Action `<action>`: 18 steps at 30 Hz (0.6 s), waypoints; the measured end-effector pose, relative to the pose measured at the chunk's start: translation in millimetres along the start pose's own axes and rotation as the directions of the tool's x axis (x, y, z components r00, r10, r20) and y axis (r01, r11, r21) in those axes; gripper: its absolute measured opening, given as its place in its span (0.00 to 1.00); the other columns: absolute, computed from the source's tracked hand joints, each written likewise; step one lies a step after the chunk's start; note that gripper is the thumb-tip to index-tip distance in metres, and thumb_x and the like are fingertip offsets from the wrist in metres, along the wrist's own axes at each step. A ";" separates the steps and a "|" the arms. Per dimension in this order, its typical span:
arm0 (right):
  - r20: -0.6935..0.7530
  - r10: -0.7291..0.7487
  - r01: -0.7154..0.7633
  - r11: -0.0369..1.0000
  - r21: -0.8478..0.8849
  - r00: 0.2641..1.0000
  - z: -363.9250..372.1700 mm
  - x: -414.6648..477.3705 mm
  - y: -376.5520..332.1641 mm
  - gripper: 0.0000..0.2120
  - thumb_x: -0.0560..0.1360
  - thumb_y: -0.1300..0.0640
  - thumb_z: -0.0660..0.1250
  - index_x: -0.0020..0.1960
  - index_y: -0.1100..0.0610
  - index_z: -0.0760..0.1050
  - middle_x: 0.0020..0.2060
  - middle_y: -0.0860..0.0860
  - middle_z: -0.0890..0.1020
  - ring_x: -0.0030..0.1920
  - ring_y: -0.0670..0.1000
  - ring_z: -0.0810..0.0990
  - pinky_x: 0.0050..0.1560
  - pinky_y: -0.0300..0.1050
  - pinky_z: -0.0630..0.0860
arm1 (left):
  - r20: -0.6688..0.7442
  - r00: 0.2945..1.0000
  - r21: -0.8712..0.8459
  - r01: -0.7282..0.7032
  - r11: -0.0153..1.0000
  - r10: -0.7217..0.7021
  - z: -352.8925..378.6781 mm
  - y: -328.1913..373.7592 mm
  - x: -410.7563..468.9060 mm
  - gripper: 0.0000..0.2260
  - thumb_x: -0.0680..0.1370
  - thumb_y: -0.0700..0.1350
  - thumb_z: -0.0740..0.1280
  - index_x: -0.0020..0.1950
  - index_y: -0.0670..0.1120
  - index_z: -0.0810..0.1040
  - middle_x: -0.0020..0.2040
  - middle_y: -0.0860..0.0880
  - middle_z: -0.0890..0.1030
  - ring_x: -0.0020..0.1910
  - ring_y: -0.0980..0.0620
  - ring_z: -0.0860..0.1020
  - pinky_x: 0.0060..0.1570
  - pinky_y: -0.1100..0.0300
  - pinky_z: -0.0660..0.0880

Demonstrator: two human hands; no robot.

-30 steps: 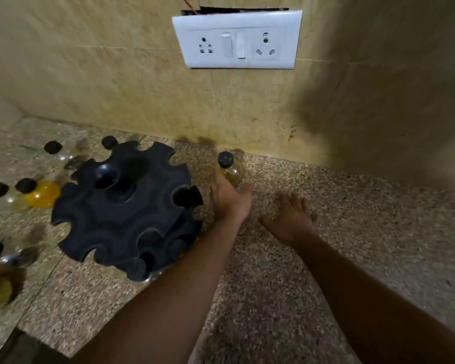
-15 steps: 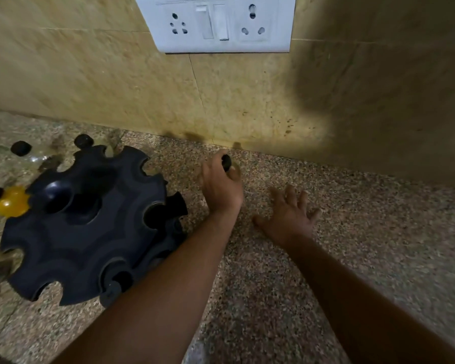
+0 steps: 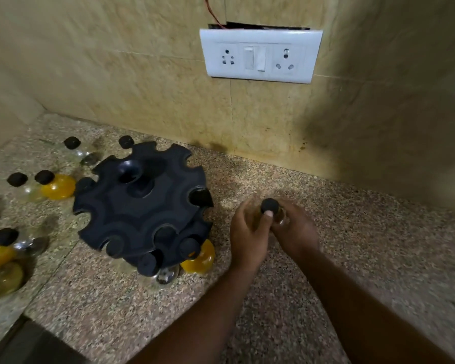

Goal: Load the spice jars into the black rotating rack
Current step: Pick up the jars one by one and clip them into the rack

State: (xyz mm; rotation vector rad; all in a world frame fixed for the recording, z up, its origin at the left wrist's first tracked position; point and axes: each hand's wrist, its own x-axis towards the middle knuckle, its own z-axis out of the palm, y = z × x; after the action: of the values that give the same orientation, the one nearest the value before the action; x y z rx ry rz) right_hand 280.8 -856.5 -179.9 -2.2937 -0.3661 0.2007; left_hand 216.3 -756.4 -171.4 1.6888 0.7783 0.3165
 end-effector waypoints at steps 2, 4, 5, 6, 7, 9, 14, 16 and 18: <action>0.044 -0.001 0.002 1.000 -0.029 0.999 2.3 -10.7 -7.2 0.19 0.73 0.34 0.66 0.62 0.38 0.75 0.54 0.40 0.81 0.50 0.44 0.79 0.51 0.52 0.80 | -0.095 0.980 -0.253 0.149 0.956 -0.178 -9.8 0.0 -10.6 0.24 0.80 0.54 0.67 0.75 0.49 0.69 0.68 0.47 0.77 0.63 0.50 0.77 0.50 0.64 0.76; 0.064 -0.002 0.004 1.000 -0.021 0.998 4.8 -21.3 -18.6 0.21 0.72 0.34 0.69 0.63 0.38 0.75 0.55 0.41 0.81 0.52 0.45 0.79 0.53 0.51 0.79 | -0.132 0.923 -0.450 0.269 0.852 -0.362 -18.9 -4.8 -14.4 0.20 0.81 0.57 0.65 0.69 0.48 0.75 0.62 0.48 0.80 0.60 0.47 0.78 0.46 0.63 0.76; 0.055 -0.010 0.011 1.000 -0.008 0.998 6.4 -26.1 -24.3 0.22 0.72 0.37 0.71 0.64 0.40 0.76 0.55 0.42 0.82 0.53 0.47 0.80 0.54 0.50 0.79 | -0.136 0.887 -0.526 0.313 0.791 -0.442 -22.5 -9.4 -15.6 0.20 0.80 0.61 0.64 0.64 0.48 0.78 0.59 0.48 0.81 0.60 0.45 0.79 0.50 0.57 0.78; 0.043 -0.038 0.038 0.999 0.002 0.998 8.4 -32.6 -32.3 0.23 0.72 0.40 0.72 0.65 0.42 0.77 0.56 0.43 0.82 0.54 0.48 0.80 0.55 0.49 0.78 | -0.134 0.846 -0.588 0.351 0.728 -0.517 -28.9 -13.1 -18.4 0.21 0.78 0.64 0.64 0.59 0.49 0.80 0.57 0.48 0.82 0.58 0.42 0.80 0.54 0.49 0.79; 0.038 -0.070 0.070 0.998 0.007 0.997 9.9 -37.6 -39.5 0.23 0.72 0.41 0.73 0.66 0.44 0.77 0.56 0.44 0.82 0.55 0.48 0.80 0.55 0.48 0.77 | -0.131 0.812 -0.631 0.374 0.680 -0.568 -33.9 -16.6 -20.9 0.21 0.77 0.65 0.64 0.55 0.49 0.81 0.54 0.47 0.84 0.55 0.41 0.81 0.56 0.44 0.79; 0.050 -0.116 0.115 0.993 0.007 0.992 12.0 -45.1 -48.5 0.24 0.72 0.44 0.74 0.67 0.46 0.77 0.57 0.44 0.83 0.56 0.47 0.80 0.54 0.44 0.73 | -0.110 0.781 -0.708 0.372 0.601 -0.614 -40.6 -12.7 -28.7 0.20 0.78 0.64 0.65 0.49 0.47 0.82 0.44 0.46 0.85 0.46 0.41 0.83 0.52 0.44 0.81; 0.149 -0.172 0.178 0.984 -0.024 0.974 24.3 -66.5 -75.3 0.27 0.71 0.41 0.72 0.68 0.43 0.75 0.61 0.43 0.82 0.59 0.49 0.80 0.57 0.47 0.76 | -0.074 0.785 -0.814 0.309 0.492 -0.615 -71.4 -16.9 -43.3 0.20 0.80 0.59 0.65 0.51 0.42 0.84 0.44 0.44 0.87 0.46 0.41 0.84 0.54 0.40 0.81; 0.189 -0.211 0.221 0.975 -0.034 0.959 32.1 -76.8 -83.8 0.29 0.69 0.38 0.70 0.69 0.42 0.73 0.61 0.43 0.81 0.60 0.48 0.80 0.58 0.49 0.78 | -0.085 0.778 -0.836 0.284 0.469 -0.622 -87.5 -19.9 -50.8 0.17 0.81 0.55 0.65 0.53 0.43 0.84 0.47 0.43 0.87 0.49 0.41 0.84 0.57 0.40 0.80; 0.220 -0.240 0.252 0.967 -0.029 0.946 39.6 -86.0 -89.4 0.29 0.69 0.38 0.69 0.69 0.41 0.73 0.61 0.43 0.81 0.59 0.47 0.80 0.58 0.49 0.78 | -0.111 0.772 -0.852 0.251 0.460 -0.626 -101.9 -19.6 -57.4 0.14 0.82 0.51 0.66 0.52 0.42 0.84 0.47 0.42 0.86 0.49 0.41 0.84 0.55 0.44 0.81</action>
State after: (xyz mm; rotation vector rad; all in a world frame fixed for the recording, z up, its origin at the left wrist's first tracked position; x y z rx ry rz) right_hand 171.6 -799.0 -138.4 -2.2615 -0.7739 0.3158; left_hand 107.5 -714.2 -150.8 0.4777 1.1491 0.5592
